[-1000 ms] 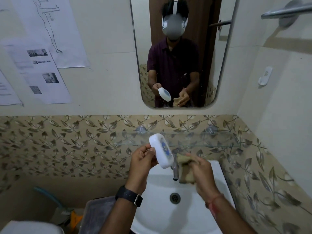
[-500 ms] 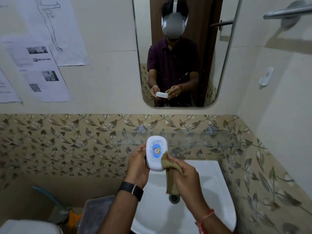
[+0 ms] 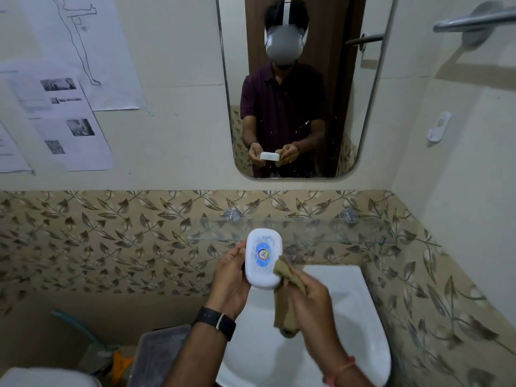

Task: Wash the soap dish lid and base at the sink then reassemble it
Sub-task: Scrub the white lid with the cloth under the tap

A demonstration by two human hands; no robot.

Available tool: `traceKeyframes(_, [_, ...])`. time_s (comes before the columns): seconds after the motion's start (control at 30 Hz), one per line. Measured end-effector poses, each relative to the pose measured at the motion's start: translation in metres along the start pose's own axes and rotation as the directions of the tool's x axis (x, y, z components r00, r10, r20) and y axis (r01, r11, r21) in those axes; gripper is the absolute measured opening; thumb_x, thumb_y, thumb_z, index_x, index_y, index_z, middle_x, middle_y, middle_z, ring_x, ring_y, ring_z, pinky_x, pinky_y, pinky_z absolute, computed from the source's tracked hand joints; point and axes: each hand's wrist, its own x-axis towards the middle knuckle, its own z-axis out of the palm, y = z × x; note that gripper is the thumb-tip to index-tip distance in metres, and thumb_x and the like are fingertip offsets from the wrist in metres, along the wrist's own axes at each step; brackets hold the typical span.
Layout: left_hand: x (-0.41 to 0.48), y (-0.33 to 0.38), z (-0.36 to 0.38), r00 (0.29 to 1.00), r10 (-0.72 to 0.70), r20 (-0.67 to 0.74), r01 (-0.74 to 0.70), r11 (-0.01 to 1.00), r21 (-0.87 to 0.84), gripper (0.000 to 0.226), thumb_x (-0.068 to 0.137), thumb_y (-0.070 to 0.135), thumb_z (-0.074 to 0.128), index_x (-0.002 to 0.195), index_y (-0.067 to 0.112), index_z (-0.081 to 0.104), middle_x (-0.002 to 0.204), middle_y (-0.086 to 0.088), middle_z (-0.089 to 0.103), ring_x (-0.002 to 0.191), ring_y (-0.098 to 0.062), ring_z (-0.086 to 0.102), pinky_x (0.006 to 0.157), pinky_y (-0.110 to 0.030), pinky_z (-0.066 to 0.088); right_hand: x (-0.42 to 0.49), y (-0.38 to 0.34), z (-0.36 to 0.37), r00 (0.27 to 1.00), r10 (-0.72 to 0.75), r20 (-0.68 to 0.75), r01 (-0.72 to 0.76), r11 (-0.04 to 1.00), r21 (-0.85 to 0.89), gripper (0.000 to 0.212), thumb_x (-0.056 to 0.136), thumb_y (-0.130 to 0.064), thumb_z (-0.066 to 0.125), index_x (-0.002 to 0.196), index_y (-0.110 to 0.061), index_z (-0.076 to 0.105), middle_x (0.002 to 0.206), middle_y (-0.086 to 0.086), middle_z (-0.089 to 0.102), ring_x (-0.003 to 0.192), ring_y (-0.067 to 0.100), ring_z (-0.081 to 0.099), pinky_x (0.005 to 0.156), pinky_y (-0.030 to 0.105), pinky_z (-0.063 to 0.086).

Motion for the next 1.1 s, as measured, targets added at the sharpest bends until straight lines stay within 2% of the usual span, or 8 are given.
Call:
traceKeyframes(0.17, [-0.009,-0.010,0.007,0.996,0.056,0.063,-0.056,0.998,-0.006,0.031,0.107,0.013,0.044,0.122,0.002,0.069,0.118,-0.016,0.076,0.101,-0.025,0.076,0.075,-0.033,0.063,0.010,0.021,0.004,0.982,0.135,-0.129,-0.103,0.967,0.231,0.033,0.096,0.005,0.059,0.116,-0.014,0.078,0.116,-0.008,0.078,0.117,0.013,0.070,0.108,0.040,0.052])
traceKeyframes(0.3, [-0.010,-0.025,0.009,0.996,0.074,0.046,-0.068,0.990,-0.121,0.032,0.109,0.011,0.038,0.129,0.000,0.061,0.121,-0.016,0.073,0.098,-0.021,0.076,0.077,-0.030,0.064,0.015,0.022,0.004,0.963,0.247,-0.110,-0.199,0.922,0.331,0.031,0.098,0.001,0.057,0.118,-0.013,0.076,0.110,0.001,0.080,0.102,0.021,0.073,0.088,0.040,0.058])
traceKeyframes(0.43, [-0.006,-0.034,0.007,0.986,0.164,-0.023,-0.163,0.987,0.006,0.025,0.109,0.014,0.041,0.121,0.004,0.060,0.120,-0.018,0.069,0.102,-0.024,0.072,0.082,-0.033,0.063,-0.002,0.023,-0.004,0.927,0.372,0.049,-0.367,0.873,0.323,0.025,0.098,-0.001,0.058,0.114,-0.009,0.075,0.101,0.013,0.079,0.084,0.026,0.070,0.059,0.028,0.059])
traceKeyframes(0.57, [-0.003,-0.040,0.002,0.962,0.272,0.007,-0.266,0.937,0.228,0.020,0.108,0.018,0.047,0.112,0.004,0.062,0.108,-0.017,0.070,0.099,-0.031,0.065,0.091,-0.052,0.056,-0.009,0.004,-0.018,0.860,0.407,0.308,-0.479,0.852,0.211,0.023,0.094,0.004,0.060,0.110,-0.002,0.077,0.103,0.020,0.079,0.084,0.026,0.076,0.071,0.030,0.062])
traceKeyframes(0.73, [-0.004,-0.047,-0.005,0.903,0.404,0.146,-0.420,0.761,0.495,0.013,0.104,0.020,0.055,0.105,0.013,0.065,0.097,-0.006,0.069,0.087,-0.014,0.061,0.076,-0.029,0.051,0.031,-0.035,-0.046,0.998,0.004,0.056,-0.004,1.000,0.000,0.041,0.092,0.003,0.065,0.117,-0.027,0.076,0.114,-0.005,0.078,0.110,0.011,0.072,0.095,0.030,0.057])
traceKeyframes(0.87, [-0.009,-0.053,-0.002,0.848,0.431,0.310,-0.527,0.613,0.589,0.019,0.103,0.031,0.052,0.102,0.017,0.066,0.090,0.001,0.068,0.080,-0.009,0.060,0.069,-0.021,0.047,0.063,-0.058,-0.045,0.854,-0.384,0.352,0.514,0.731,-0.449,0.059,0.086,0.013,0.056,0.126,-0.027,0.072,0.131,-0.012,0.068,0.125,-0.003,0.060,0.108,0.015,0.047])
traceKeyframes(0.93, [-0.010,-0.051,0.002,0.805,0.464,0.369,-0.588,0.541,0.602,0.022,0.102,0.035,0.050,0.098,0.018,0.064,0.084,0.006,0.063,0.076,-0.010,0.056,0.066,-0.022,0.044,0.077,-0.051,-0.042,0.801,-0.354,0.482,0.588,0.616,-0.524,0.061,0.080,0.014,0.051,0.125,-0.022,0.073,0.135,-0.004,0.069,0.130,0.004,0.059,0.115,0.024,0.045])
traceKeyframes(1.1, [-0.011,-0.047,0.000,0.780,0.485,0.394,-0.617,0.495,0.611,0.021,0.102,0.031,0.052,0.098,0.015,0.065,0.085,0.003,0.064,0.077,-0.010,0.058,0.068,-0.018,0.043,0.087,-0.043,-0.045,0.829,-0.349,0.437,0.553,0.623,-0.553,0.058,0.082,0.010,0.053,0.125,-0.024,0.073,0.128,-0.002,0.073,0.121,0.008,0.065,0.109,0.033,0.052])
